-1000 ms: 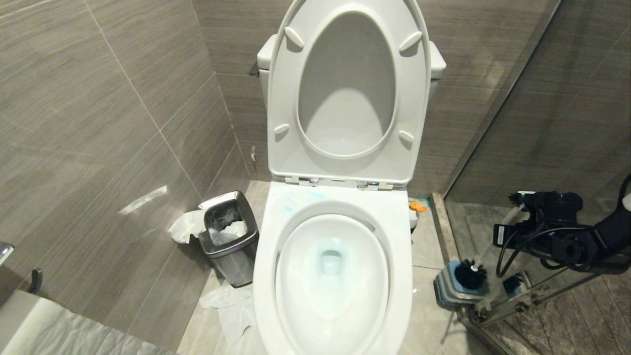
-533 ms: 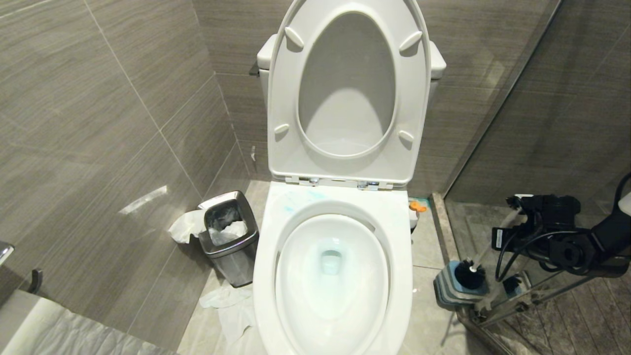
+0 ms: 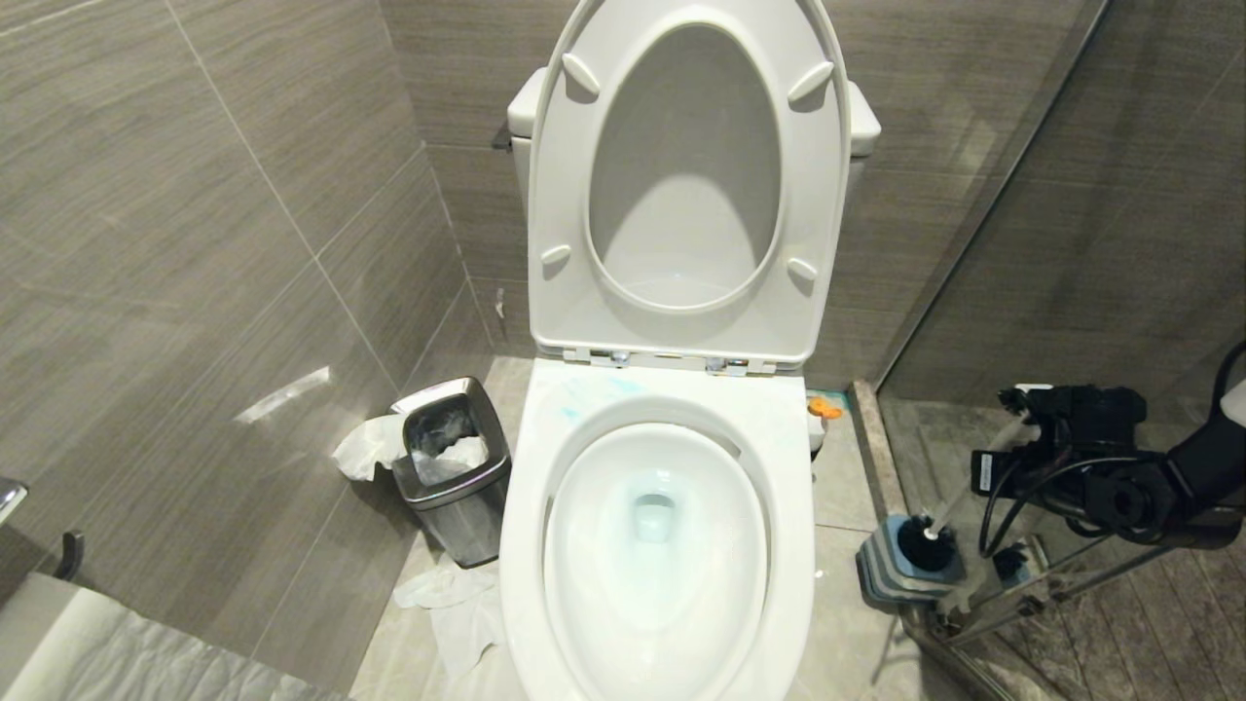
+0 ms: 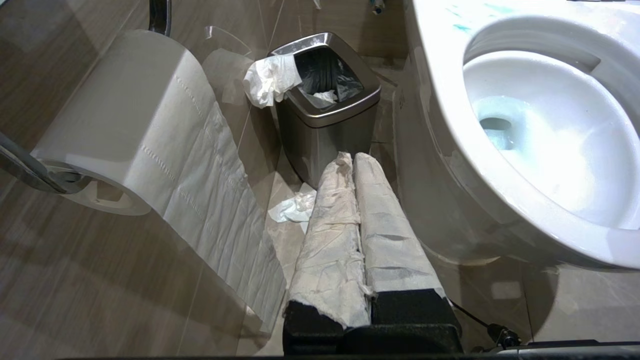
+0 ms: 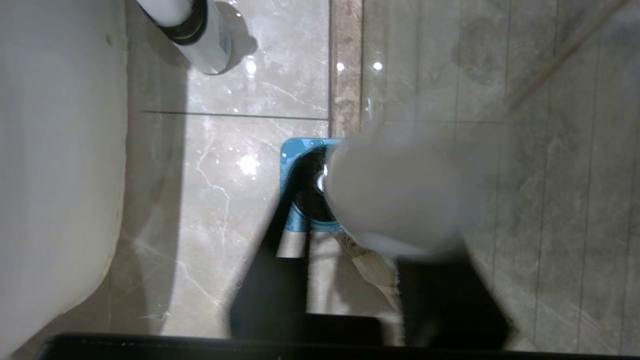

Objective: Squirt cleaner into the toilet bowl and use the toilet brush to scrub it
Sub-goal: Put the toilet brush back

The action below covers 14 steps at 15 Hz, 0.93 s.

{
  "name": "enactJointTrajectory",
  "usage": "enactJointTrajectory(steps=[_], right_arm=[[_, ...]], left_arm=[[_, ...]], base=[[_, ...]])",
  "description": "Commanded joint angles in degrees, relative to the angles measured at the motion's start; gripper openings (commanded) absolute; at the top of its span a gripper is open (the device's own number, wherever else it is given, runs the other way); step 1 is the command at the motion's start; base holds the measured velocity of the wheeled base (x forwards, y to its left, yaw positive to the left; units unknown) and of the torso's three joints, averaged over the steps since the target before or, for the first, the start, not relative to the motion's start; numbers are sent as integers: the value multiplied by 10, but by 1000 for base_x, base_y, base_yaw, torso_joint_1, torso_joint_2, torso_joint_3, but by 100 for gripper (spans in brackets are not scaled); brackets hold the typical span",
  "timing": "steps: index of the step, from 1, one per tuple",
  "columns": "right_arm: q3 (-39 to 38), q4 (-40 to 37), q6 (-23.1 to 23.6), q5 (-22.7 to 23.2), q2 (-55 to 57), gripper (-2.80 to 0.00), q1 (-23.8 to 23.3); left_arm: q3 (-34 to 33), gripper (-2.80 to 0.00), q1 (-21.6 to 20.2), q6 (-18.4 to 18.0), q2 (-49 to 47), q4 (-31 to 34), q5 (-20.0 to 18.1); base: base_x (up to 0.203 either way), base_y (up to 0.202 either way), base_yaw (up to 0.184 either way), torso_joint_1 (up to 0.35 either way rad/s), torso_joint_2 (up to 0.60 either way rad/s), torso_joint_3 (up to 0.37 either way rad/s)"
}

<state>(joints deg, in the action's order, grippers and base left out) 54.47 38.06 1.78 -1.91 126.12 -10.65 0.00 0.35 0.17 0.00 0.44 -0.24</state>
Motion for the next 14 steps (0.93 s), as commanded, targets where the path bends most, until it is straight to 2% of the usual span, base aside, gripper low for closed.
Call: enactJointTrajectory(steps=[1,7,10,14], right_arm=[[-2,2,1,0,4,0,0],[-37,1,4,4,-21,0,-1],[-106,0,14,25,-86,0,-3],[-162,1,18,29,-184,0,-4]], left_arm=[[0,-280,0,0,0,0,0],[0,-280,1,0,0,0,0],[0,-280,0,0,0,0,0],[0,-280,0,0,0,0,0]], base=[[0,0,0,0,0,0],[0,0,0,0,0,0],[0,0,0,0,0,0],[0,0,0,0,0,0]])
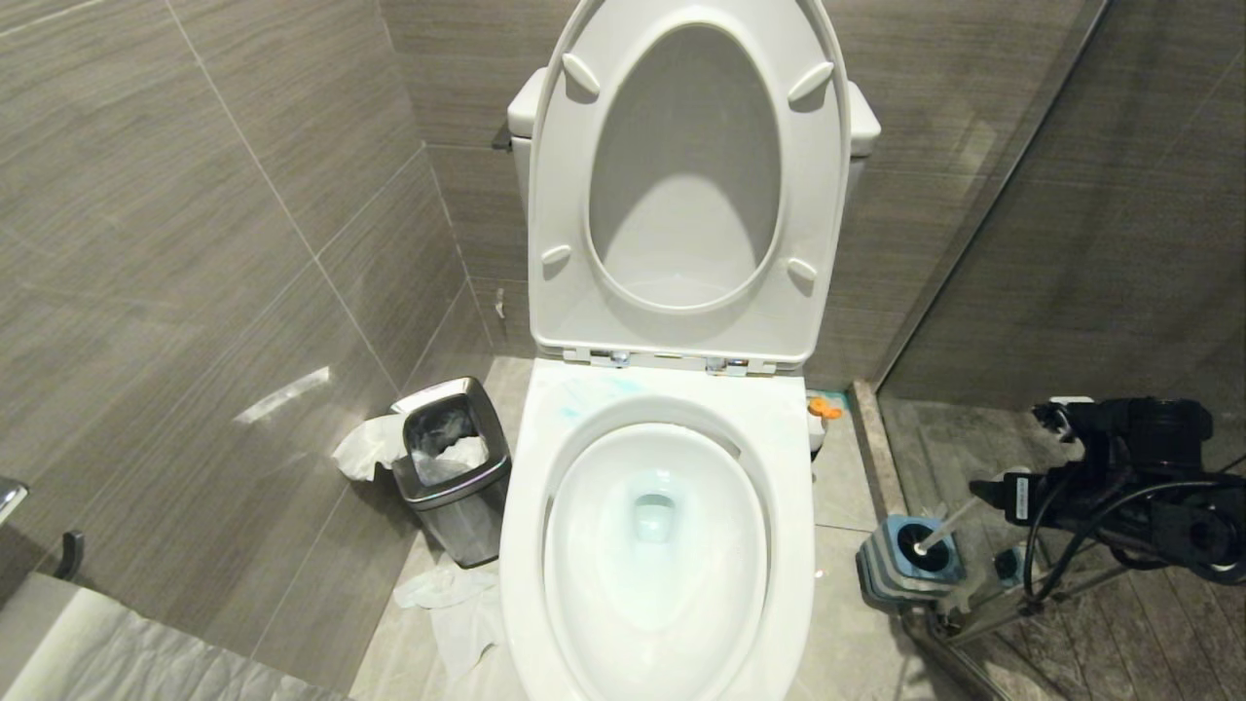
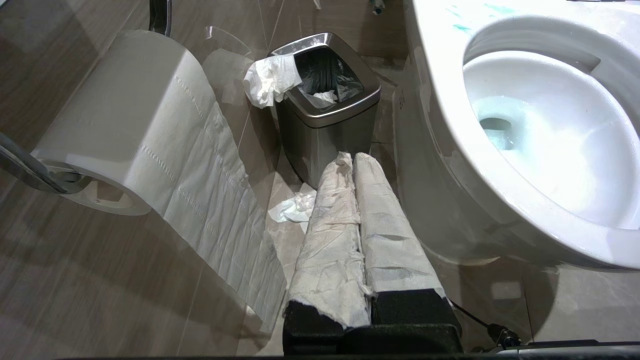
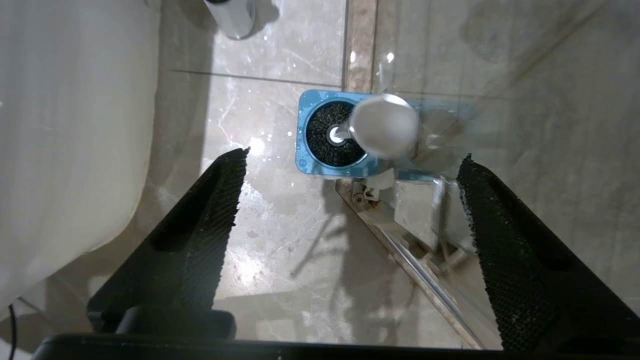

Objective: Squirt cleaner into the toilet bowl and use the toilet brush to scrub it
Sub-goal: Put the toilet brush back, then flush the toilet

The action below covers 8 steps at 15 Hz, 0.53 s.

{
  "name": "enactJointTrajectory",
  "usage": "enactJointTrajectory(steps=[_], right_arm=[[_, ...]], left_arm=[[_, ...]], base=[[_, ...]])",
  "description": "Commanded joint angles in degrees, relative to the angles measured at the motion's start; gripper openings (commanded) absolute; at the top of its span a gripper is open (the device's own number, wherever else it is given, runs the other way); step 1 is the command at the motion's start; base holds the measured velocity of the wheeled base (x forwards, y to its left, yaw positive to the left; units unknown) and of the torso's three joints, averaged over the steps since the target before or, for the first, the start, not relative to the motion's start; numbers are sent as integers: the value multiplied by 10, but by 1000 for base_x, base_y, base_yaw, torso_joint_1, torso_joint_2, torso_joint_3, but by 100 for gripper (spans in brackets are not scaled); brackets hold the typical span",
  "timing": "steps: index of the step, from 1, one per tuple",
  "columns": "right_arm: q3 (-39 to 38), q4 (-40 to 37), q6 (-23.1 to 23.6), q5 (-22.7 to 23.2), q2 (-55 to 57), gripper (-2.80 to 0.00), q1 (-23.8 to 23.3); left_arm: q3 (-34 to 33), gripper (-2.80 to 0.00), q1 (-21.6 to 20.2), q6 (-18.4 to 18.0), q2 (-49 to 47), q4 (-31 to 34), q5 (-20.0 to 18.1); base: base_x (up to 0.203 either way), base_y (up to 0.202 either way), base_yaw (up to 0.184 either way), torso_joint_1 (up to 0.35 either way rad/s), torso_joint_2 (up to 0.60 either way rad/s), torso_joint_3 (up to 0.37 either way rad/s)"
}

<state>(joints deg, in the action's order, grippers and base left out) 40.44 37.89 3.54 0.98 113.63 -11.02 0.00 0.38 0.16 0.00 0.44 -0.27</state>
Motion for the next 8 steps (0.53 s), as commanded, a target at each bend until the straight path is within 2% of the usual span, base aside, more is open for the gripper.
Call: enactJointTrajectory(steps=[1,4,8], right_arm=[[-45,3,1,1,-87,0,0],[-107,4,6,20,-171,0,1],[-133,4,9,40,-288,0,2]], left_arm=[[0,-280,0,0,-1,0,0],[0,-280,0,0,0,0,0],[0,-280,0,0,0,0,-1]], base=[[0,0,0,0,0,0],[0,0,0,0,0,0],[0,0,0,0,0,0]])
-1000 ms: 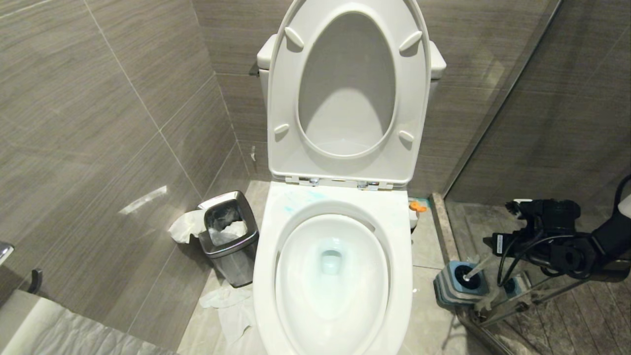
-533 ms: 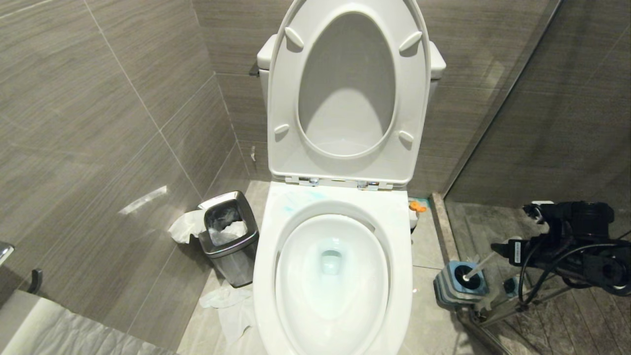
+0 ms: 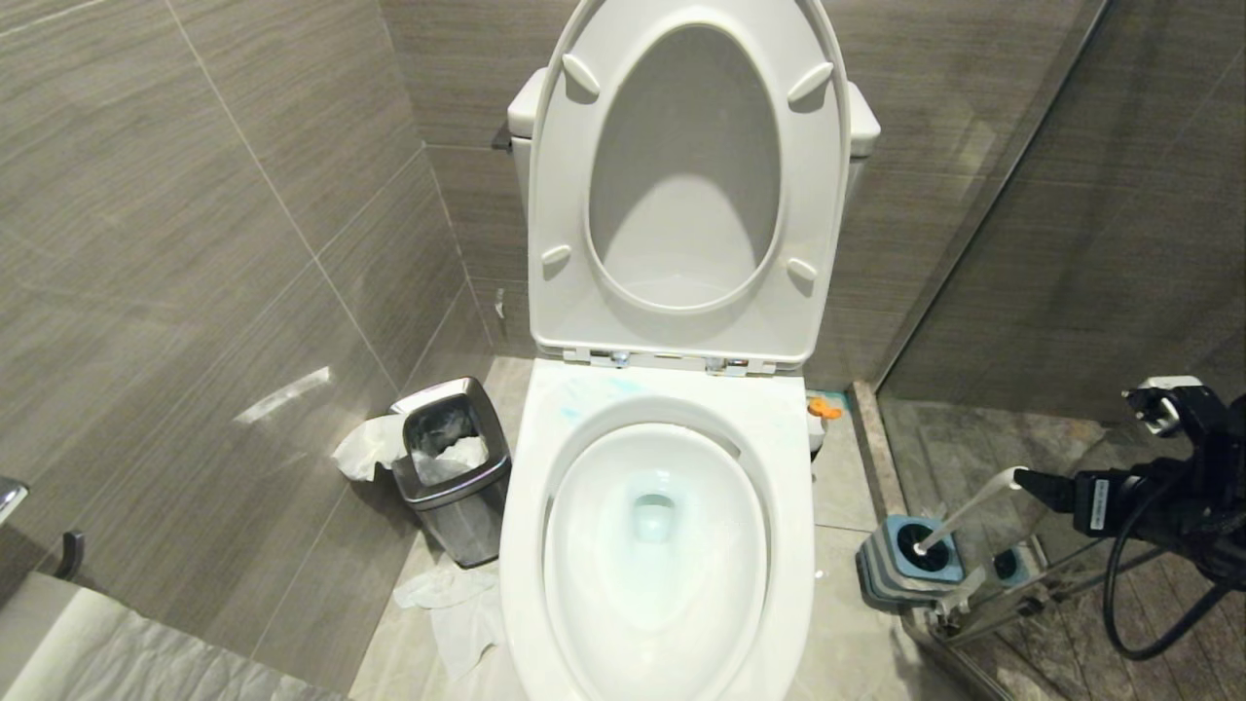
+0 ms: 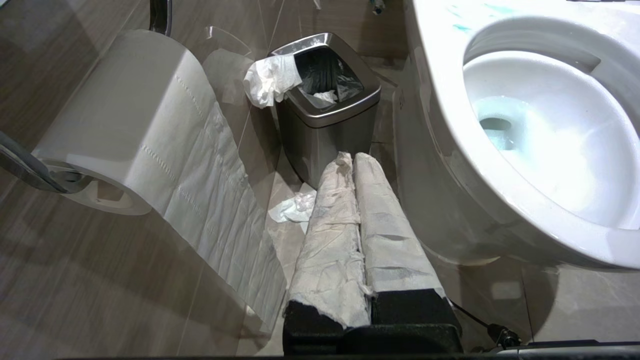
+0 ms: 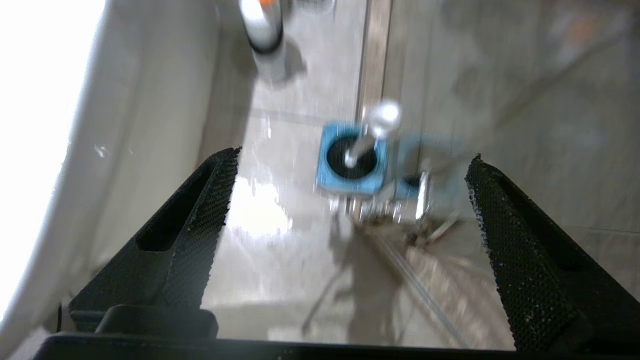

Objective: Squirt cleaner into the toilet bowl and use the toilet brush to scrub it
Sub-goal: Flush the toilet

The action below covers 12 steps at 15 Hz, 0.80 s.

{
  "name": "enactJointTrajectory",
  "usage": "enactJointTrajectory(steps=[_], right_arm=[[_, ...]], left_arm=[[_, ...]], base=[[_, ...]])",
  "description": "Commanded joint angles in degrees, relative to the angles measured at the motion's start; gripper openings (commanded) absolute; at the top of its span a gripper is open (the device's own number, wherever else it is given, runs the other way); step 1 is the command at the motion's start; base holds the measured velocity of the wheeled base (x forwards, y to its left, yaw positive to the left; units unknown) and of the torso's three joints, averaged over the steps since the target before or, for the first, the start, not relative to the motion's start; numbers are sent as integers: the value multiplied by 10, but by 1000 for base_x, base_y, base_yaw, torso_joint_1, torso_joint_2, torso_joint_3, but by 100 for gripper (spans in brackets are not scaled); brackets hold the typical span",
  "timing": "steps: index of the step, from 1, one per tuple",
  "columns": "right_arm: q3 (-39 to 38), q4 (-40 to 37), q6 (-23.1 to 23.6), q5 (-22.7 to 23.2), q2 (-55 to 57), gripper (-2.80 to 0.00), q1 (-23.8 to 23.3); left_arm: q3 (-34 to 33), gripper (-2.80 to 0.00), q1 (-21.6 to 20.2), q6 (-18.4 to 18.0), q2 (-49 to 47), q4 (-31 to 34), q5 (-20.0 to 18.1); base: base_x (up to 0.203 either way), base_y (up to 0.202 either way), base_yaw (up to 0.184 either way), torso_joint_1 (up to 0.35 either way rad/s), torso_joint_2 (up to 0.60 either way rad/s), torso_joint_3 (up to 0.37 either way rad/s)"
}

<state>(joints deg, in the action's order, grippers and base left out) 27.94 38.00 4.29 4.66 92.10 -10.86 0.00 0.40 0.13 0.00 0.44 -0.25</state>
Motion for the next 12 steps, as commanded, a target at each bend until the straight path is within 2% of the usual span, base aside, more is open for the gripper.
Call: enactJointTrajectory(steps=[1,4,9,10,12], right_arm=[[-10,6,9,6,-102,0,2],[-19,60,31,10,-184,0,2],[-57,76,36,34,-300,0,3],[-61,76,36,36,-313,-280,3],[-63,77,35,40,-333,-280,3]], left_arm=[[-1,-280,0,0,0,0,0],[-1,-280,0,0,-1,0,0],[0,-280,-1,0,0,0,0],[0,-280,-1,0,0,0,0],[0,-280,-1,0,0,0,0]], base=[[0,0,0,0,0,0],[0,0,0,0,0,0],[0,0,0,0,0,0],[0,0,0,0,0,0],[0,0,0,0,0,0]])
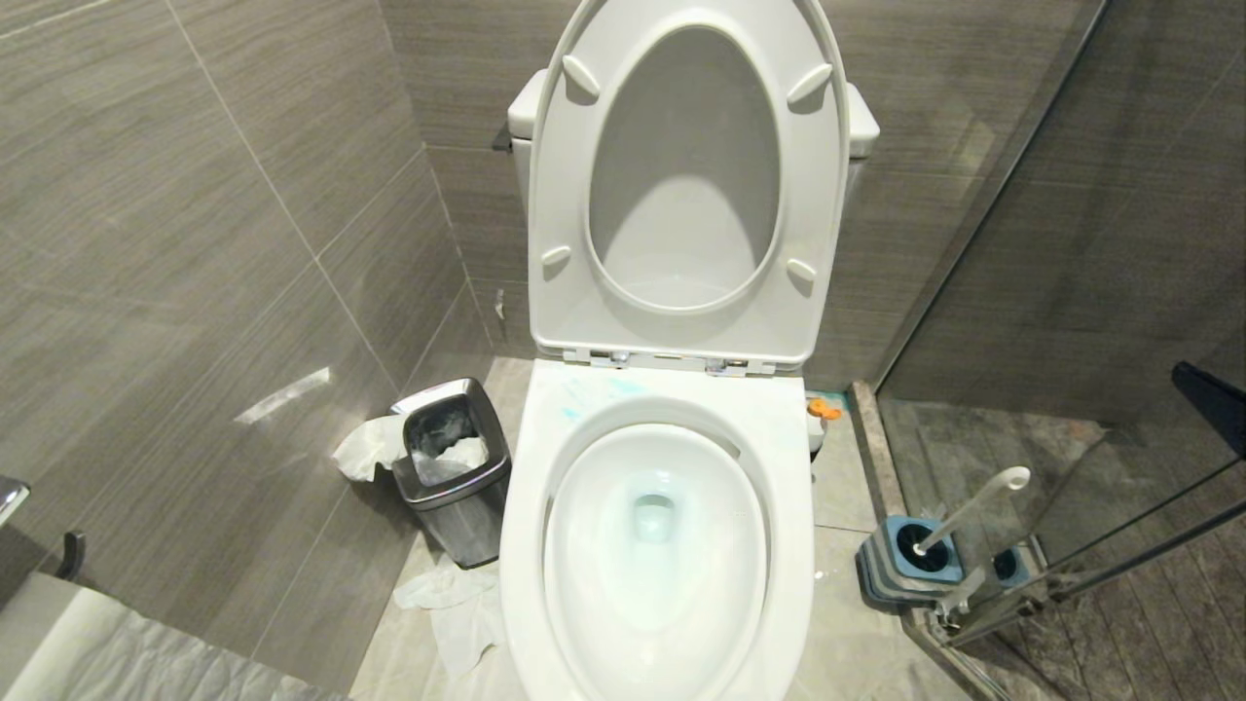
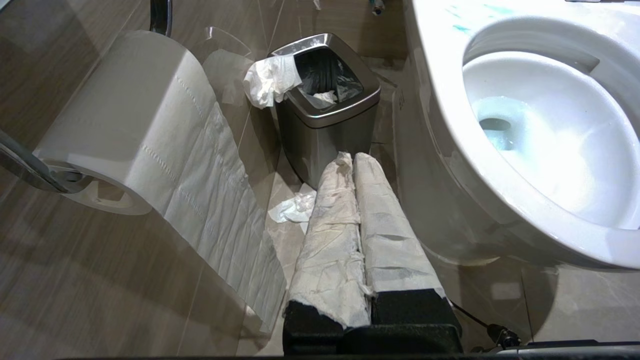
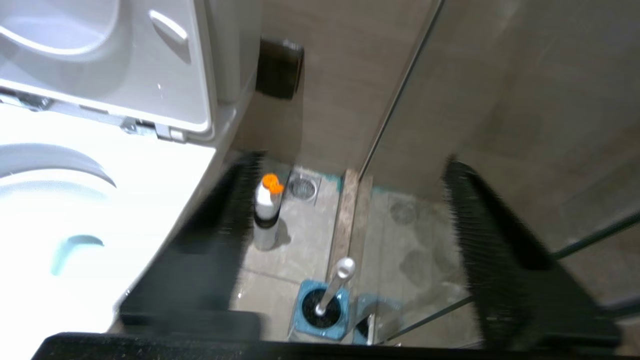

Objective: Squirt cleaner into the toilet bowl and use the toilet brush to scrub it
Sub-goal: Flush the toilet

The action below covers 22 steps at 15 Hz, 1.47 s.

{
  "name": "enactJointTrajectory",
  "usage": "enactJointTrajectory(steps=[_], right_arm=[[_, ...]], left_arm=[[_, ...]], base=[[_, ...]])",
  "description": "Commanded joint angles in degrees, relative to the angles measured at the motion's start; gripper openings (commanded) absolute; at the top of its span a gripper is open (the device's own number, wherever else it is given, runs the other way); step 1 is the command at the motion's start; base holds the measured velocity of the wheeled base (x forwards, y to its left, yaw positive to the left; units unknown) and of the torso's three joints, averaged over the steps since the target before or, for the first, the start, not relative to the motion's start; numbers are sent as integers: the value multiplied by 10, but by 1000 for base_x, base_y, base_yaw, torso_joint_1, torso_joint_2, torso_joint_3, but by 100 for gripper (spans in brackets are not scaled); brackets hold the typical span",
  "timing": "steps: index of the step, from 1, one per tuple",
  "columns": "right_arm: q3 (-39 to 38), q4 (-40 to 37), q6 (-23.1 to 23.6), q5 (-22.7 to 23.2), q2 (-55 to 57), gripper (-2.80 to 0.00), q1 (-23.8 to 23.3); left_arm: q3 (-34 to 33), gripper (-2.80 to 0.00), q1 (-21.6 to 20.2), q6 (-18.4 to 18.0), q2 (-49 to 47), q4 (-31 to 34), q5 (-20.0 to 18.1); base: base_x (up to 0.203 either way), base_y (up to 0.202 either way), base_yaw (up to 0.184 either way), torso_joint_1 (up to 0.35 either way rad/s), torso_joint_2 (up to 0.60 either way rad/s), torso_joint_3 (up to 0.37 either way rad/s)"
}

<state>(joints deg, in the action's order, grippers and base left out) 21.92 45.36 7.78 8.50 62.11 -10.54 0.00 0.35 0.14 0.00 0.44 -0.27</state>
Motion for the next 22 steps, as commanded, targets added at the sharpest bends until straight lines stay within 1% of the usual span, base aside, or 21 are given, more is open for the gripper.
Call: enactJointTrajectory(steps=[1,5,7,8,11,13,15,17,19,22], right_arm=[[-2,3,0,2,-37,-280,0],[-1,-4,-3,8,-68,-280,1],[-7,-35,-5,8,-107,-280,8],[-9,-62,-8,8,-136,-280,14],[-10,-195,-15,7,-243,-280,50],[-12,-267,-16,8,-304,-280,67],[-13,-316,-17,6,-348,-280,92],[-15,-359,-19,7,-390,-280,100],[-15,-397,-33,8,-432,-280,107],[-18,-475,-41,8,-502,-280,110]], left_arm=[[0,-280,0,0,-1,0,0],[0,-280,0,0,0,0,0],[-1,-280,0,0,0,0,0],[0,-280,0,0,0,0,0],[-1,-280,1,0,0,0,0],[0,-280,0,0,0,0,0],[0,-280,0,0,0,0,0],[0,-280,0,0,-1,0,0],[-1,-280,0,0,0,0,0],[0,-280,1,0,0,0,0]], base=[[0,0,0,0,0,0],[0,0,0,0,0,0],[0,0,0,0,0,0],[0,0,0,0,0,0],[0,0,0,0,0,0],[0,0,0,0,0,0],[0,0,0,0,0,0],[0,0,0,0,0,0],[0,0,0,0,0,0],[0,0,0,0,0,0]])
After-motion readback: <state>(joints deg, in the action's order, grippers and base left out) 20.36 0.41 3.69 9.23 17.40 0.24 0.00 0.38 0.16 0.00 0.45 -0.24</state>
